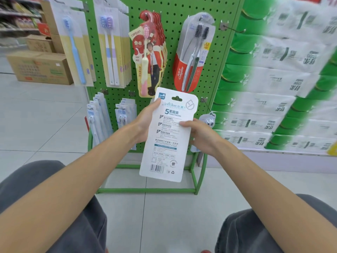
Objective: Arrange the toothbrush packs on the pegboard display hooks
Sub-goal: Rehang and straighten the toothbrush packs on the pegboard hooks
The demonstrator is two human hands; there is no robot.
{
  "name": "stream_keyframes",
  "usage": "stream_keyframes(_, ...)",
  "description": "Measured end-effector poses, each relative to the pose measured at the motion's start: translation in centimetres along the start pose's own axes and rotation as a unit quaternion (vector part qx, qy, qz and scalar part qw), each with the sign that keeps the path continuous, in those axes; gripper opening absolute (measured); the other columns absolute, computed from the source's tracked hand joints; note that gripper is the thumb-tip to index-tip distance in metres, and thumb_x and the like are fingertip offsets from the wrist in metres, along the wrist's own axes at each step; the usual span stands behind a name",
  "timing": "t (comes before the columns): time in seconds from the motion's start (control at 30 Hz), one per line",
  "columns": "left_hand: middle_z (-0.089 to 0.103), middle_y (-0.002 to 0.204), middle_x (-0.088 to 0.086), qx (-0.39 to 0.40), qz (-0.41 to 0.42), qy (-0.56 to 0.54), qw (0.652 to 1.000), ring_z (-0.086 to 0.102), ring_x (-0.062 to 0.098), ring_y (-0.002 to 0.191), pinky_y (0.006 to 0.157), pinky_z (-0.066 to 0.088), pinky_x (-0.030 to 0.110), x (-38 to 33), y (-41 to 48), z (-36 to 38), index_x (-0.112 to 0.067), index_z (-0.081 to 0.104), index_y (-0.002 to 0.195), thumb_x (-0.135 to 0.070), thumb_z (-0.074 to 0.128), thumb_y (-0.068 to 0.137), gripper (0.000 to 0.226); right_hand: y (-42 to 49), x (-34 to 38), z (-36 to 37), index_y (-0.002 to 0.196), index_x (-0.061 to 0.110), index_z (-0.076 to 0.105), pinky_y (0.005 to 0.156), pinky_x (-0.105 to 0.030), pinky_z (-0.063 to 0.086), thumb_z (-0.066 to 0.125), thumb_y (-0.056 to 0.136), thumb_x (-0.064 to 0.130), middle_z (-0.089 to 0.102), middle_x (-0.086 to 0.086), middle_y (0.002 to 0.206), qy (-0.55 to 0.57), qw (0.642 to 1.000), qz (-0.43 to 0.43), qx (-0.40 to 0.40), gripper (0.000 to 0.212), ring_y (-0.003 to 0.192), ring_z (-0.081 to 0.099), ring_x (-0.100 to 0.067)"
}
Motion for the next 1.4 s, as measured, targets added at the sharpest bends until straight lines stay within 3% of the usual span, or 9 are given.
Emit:
stream_keyframes(0.27,0.065,0.127,0.014,0.033,-0.047,0.016,0.998,0.06,0.035,0.12,0.102,0.045,0.048,0.6,-0.2,0.0,-0.015,0.06,0.131,-0.054,0.034,0.1,0.057,-0.3,2.6,-1.9,0.107,0.016,0.062,0.09,-0.035,0.046,0.063,0.09,0.026,0.07,-0.004,0.098,0.093,0.993,-0.035,-0.065,0.019,0.097,0.059,-0.02)
stream_keyframes(0.43,0.066,0.125,0.015,0.035,-0.036,-0.038,0.998,0.065,0.033,0.109,0.096,0.048,0.046,1.0,-0.4,0.0,-0.013,0.064,0.126,-0.053,0.039,0.099,0.054,-0.7,2.6,-2.0,0.123,0.012,0.057,0.083,-0.034,0.049,0.06,0.092,0.037,0.065,-0.007,0.105,0.136,0.986,-0.043,-0.091,0.04,0.096,0.06,-0.021)
stream_keyframes(0.57,0.064,0.13,0.015,0.033,-0.011,-0.106,0.994,0.061,0.033,0.118,0.102,0.045,0.049,1.1,0.3,0.4,-0.014,0.057,0.135,-0.055,0.035,0.099,0.059,-1.9,2.2,-2.6,0.131,0.018,0.054,0.094,-0.032,0.046,0.066,0.091,0.027,0.056,-0.001,0.129,-0.127,0.949,-0.141,-0.253,0.043,0.113,0.055,-0.015)
stream_keyframes(0.73,0.063,0.13,0.015,0.062,0.012,-0.129,0.99,0.059,0.032,0.121,0.108,0.04,0.051,1.3,1.2,2.6,-0.009,0.05,0.139,-0.056,0.03,0.1,0.065,-2.5,0.1,2.0,0.149,0.025,0.035,0.112,-0.035,0.028,0.065,0.089,0.046,0.031,0.006,0.153,-0.327,0.923,-0.163,-0.119,0.07,0.138,0.032,-0.012)
stream_keyframes(0.93,0.042,0.125,0.015,0.079,0.0,-0.164,0.983,0.041,0.031,0.116,0.118,0.023,0.05,1.1,1.9,3.5,-0.005,0.058,0.125,-0.058,0.04,0.095,0.064,-2.4,0.5,1.0,0.14,0.042,0.038,0.104,-0.027,0.038,0.056,0.098,0.031,0.056,0.033,0.115,-0.127,0.986,-0.104,0.002,0.047,0.106,0.055,0.012)
stream_keyframes(1.03,0.047,0.13,0.009,0.083,0.007,-0.103,0.991,0.047,0.025,0.114,0.109,0.039,0.046,1.1,2.1,4.6,-0.011,0.05,0.14,-0.038,0.044,0.102,0.047,-2.6,1.3,-0.2,0.143,0.036,0.037,0.102,-0.024,0.039,0.053,0.099,0.026,0.051,0.034,0.122,-0.068,0.992,-0.1,0.021,0.048,0.098,0.054,0.021)
stream_keyframes(1.17,0.054,0.134,-0.005,0.08,0.036,0.002,0.996,0.059,0.014,0.114,0.094,0.053,0.038,1.1,2.4,5.4,-0.022,0.044,0.146,-0.007,0.05,0.1,0.048,-2.6,1.3,-1.8,0.141,0.027,0.05,0.097,-0.028,0.048,0.049,0.101,0.02,0.058,0.014,0.136,-0.045,0.993,-0.098,0.038,0.041,0.12,0.055,0.002)
stream_keyframes(1.27,0.042,0.143,-0.005,0.048,0.089,0.147,0.984,0.056,0.005,0.111,0.08,0.051,0.024,0.7,1.9,6.0,-0.032,0.035,0.15,-0.007,0.056,0.097,0.063,-2.2,1.2,-3.5,0.127,0.012,0.061,0.084,-0.032,0.053,0.044,0.102,0.01,0.068,-0.006,0.119,0.017,0.994,-0.104,-0.02,0.03,0.106,0.065,-0.02)
stream_keyframes(1.4,0.054,0.116,-0.019,-0.02,0.158,0.219,0.963,0.054,-0.009,0.088,0.065,0.046,0.014,0.7,2.0,6.2,-0.035,0.023,0.151,-0.009,0.064,0.093,0.076,-2.1,1.7,-6.1,0.123,0.002,0.061,0.094,-0.046,0.048,0.042,0.102,0.011,0.068,-0.017,0.116,0.089,0.985,-0.108,-0.103,0.029,0.097,0.062,-0.028)
Point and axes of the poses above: each hand's wrist, its own y-axis towards the middle knuckle, its own z-axis out of the palm, x = y × z, the point moved 5 cm from there along y, towards the middle knuckle
